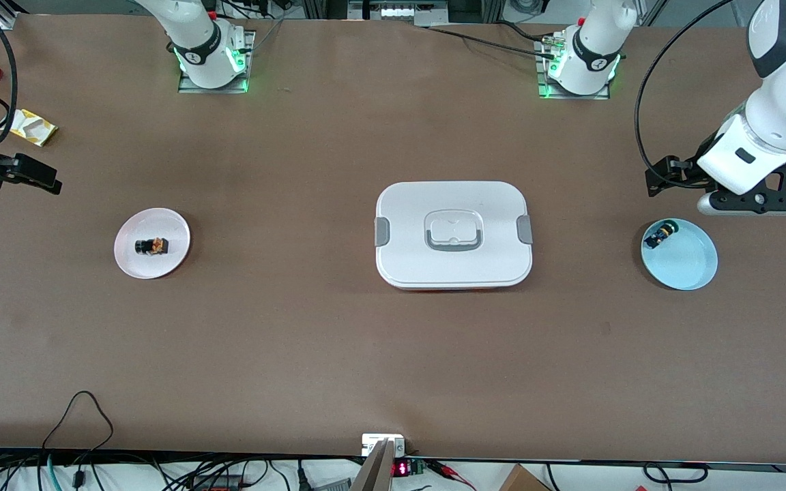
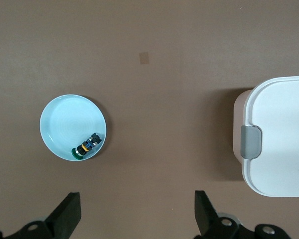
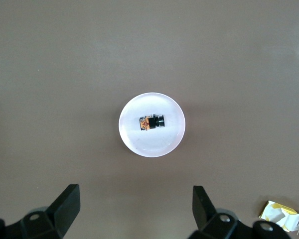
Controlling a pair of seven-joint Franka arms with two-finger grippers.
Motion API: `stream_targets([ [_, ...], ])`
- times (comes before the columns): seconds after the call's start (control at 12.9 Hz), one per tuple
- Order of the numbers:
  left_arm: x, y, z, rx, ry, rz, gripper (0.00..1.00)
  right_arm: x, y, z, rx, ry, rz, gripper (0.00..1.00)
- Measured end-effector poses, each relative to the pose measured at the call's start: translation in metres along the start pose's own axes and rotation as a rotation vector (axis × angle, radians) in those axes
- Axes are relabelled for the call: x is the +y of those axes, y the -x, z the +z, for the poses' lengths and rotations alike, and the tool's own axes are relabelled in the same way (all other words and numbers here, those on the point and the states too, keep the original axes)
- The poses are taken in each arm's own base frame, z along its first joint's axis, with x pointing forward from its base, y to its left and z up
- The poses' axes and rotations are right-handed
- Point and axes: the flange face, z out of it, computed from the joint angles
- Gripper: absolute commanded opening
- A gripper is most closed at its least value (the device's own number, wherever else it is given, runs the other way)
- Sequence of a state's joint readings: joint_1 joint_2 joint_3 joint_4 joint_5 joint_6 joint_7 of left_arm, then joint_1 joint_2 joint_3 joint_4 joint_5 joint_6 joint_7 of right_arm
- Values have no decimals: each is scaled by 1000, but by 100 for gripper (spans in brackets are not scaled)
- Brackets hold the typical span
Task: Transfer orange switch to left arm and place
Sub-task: 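Move the right gripper toward the white dish with the orange switch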
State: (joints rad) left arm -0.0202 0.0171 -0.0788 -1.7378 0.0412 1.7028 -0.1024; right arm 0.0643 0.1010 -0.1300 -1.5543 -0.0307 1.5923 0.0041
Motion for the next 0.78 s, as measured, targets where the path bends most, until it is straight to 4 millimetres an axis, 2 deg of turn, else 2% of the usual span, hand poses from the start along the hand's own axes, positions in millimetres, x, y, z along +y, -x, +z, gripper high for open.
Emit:
stream_targets([
  [0.54, 0, 0, 0, 0, 0, 0, 100, 0, 0, 0, 0, -1, 0, 100],
  [0.78, 0, 0, 0, 0, 0, 0, 100, -1, -4, 8, -12, 1, -1, 100],
])
